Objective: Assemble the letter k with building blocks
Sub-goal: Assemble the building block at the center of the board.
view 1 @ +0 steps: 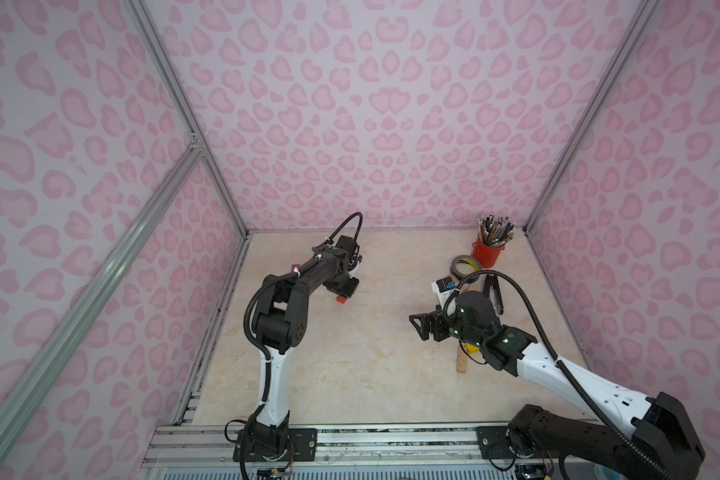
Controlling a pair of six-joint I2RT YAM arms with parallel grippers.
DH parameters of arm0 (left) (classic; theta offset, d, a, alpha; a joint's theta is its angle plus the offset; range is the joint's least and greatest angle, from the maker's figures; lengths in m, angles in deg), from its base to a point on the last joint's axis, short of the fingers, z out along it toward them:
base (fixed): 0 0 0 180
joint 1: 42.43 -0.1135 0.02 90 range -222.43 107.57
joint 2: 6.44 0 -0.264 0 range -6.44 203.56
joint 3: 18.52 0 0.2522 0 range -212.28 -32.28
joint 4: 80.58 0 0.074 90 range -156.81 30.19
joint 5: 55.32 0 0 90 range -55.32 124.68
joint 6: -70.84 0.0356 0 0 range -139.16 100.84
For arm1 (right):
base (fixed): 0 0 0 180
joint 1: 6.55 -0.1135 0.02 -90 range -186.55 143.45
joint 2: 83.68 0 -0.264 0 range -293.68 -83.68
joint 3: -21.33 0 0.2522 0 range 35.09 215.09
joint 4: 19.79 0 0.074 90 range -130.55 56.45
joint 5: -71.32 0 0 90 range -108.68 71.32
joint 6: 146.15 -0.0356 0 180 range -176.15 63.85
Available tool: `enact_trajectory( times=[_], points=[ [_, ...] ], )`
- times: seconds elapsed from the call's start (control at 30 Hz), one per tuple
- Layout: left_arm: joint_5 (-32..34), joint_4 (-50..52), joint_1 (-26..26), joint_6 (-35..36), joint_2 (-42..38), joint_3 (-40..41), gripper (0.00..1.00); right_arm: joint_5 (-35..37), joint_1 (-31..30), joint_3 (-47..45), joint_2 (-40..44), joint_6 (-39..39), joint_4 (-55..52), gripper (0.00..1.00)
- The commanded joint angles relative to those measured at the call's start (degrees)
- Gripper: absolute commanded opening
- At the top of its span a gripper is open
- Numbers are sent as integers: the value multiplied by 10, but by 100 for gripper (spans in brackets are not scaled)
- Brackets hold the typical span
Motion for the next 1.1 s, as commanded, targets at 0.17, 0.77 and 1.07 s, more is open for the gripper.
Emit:
enact_trajectory(
  times=[0.17, 0.77, 1.07],
  points=[
    [13, 6, -17, 17, -5, 6, 47, -5, 0, -2, 6, -4, -2, 99],
    [15, 11, -34, 34, 5, -3, 45, -5, 1, 5, 0, -1, -4, 100],
    [7, 17, -41, 40, 25, -19, 34, -10, 1, 12, -10, -3, -4, 100]
  ],
)
